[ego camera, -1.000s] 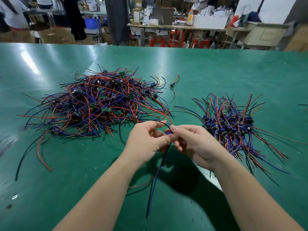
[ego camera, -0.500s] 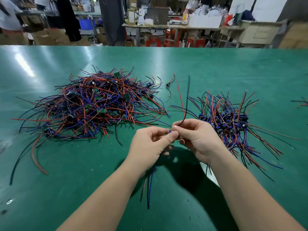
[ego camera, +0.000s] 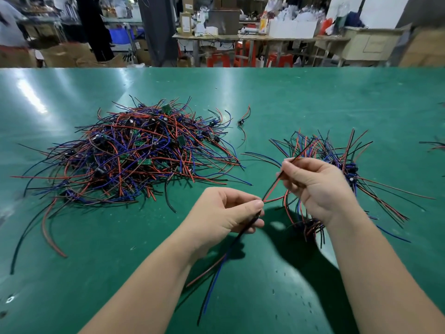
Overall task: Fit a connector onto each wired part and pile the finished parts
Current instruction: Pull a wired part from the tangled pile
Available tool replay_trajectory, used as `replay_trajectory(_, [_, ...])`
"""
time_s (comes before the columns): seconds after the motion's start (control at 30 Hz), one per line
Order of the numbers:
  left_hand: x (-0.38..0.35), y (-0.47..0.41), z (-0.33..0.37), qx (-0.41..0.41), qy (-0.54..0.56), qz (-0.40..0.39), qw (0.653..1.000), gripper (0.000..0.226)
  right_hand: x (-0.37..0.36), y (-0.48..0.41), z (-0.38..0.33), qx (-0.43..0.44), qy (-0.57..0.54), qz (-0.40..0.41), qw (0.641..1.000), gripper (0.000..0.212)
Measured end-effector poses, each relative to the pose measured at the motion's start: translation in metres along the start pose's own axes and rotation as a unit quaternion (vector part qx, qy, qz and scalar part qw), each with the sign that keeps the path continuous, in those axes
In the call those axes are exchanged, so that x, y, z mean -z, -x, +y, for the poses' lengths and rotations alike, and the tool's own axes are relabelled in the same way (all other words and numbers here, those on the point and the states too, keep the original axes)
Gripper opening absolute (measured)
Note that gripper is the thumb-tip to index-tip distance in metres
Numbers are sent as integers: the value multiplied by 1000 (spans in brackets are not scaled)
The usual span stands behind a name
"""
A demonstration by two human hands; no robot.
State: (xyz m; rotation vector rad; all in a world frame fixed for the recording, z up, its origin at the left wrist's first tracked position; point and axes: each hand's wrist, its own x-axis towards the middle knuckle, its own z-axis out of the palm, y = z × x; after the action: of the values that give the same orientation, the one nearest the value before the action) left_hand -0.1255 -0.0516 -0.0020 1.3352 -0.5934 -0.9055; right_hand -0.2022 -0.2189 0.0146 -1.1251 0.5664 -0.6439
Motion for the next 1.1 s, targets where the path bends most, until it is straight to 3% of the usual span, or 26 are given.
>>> replay_trajectory(0.37, [-2, 8, -5, 39, -85, -63, 994, 4, 36, -15, -16, 49, -139, 172, 974, 14])
replay_trajectory(0.5, [0, 4, 3, 18, 31, -44, 998, 17, 38, -18, -16, 17, -156, 176, 972, 5])
replay_trajectory(0.63, [6, 1, 13, -5, 194, -36, 980, 26, 20, -12, -8, -57, -81, 114, 989, 8])
replay_trajectory(0.77, [9, 0, 17, -28, 307, -38, 951, 31, 3, 2, 7, -110, 84, -95, 986, 10])
replay_trajectory(0.83, [8, 1, 16, -24, 327, -29, 944, 36, -6, 10, 14, -75, 140, -163, 974, 18])
replay_trajectory(0.9, [6, 1, 14, -11, 322, -10, 947, 35, -16, 15, 18, -16, 114, -190, 975, 26])
replay_trajectory(0.97, [4, -1, 11, 1, 296, 32, 955, 29, -24, 18, 21, 24, 40, -195, 980, 20])
replay_trajectory(1.1, [-1, -2, 6, 11, 216, 74, 974, 27, -32, 19, 23, 20, -53, -153, 987, 12])
